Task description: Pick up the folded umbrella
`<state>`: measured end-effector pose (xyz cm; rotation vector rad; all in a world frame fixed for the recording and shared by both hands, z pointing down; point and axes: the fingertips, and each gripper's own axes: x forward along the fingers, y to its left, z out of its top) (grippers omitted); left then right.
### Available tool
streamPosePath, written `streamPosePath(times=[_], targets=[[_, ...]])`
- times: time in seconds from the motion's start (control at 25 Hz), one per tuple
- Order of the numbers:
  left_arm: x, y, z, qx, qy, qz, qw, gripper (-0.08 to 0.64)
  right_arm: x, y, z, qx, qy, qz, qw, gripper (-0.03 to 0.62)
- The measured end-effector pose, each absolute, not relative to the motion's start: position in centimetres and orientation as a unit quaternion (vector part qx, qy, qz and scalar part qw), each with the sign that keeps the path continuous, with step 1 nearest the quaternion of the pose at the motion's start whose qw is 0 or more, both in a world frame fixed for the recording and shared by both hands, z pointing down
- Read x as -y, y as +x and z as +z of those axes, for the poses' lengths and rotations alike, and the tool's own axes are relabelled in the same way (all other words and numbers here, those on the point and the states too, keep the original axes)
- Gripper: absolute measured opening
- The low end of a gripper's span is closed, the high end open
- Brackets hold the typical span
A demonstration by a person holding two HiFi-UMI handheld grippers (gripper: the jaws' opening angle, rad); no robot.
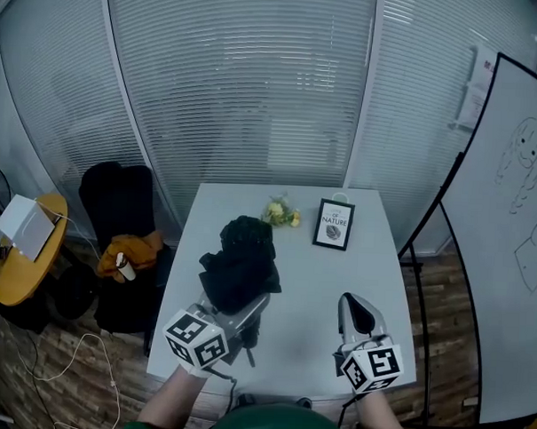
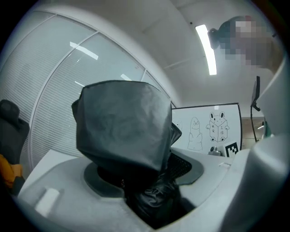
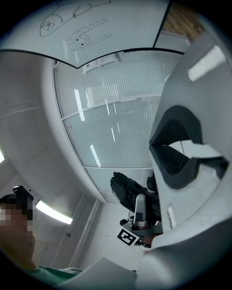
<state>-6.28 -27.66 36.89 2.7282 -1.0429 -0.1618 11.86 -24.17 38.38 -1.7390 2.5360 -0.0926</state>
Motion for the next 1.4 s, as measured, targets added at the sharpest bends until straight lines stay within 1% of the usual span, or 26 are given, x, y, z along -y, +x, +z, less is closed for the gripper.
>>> streamPosePath(times=[0.48,0.64,0.84,1.08,1.4], targets=[[26.7,-6.8,30.7,0.359,0.926,-0.103,0.049,0.291,23.8,12.0,36.0,-0.82,-0.571,-0.006,0.048,0.003],[26.2,-7.0,29.3,0.364,0.925,-0.111,0.021,0.291,23.6,12.2,35.3,-0.818,-0.573,0.001,0.052,0.003],[25.4,-7.5,28.0,0.355,0.926,-0.131,0.003,0.291,23.6,11.9,34.5,-0.816,-0.575,0.008,0.056,0.003],[24.9,-7.5,27.8,0.346,0.927,-0.142,-0.008,0.291,23.4,11.5,34.4,-0.817,-0.574,0.013,0.057,0.003],[24.9,-7.6,28.3,0.347,0.928,-0.138,-0.002,0.291,23.4,11.0,34.7,-0.822,-0.567,0.01,0.05,0.003]])
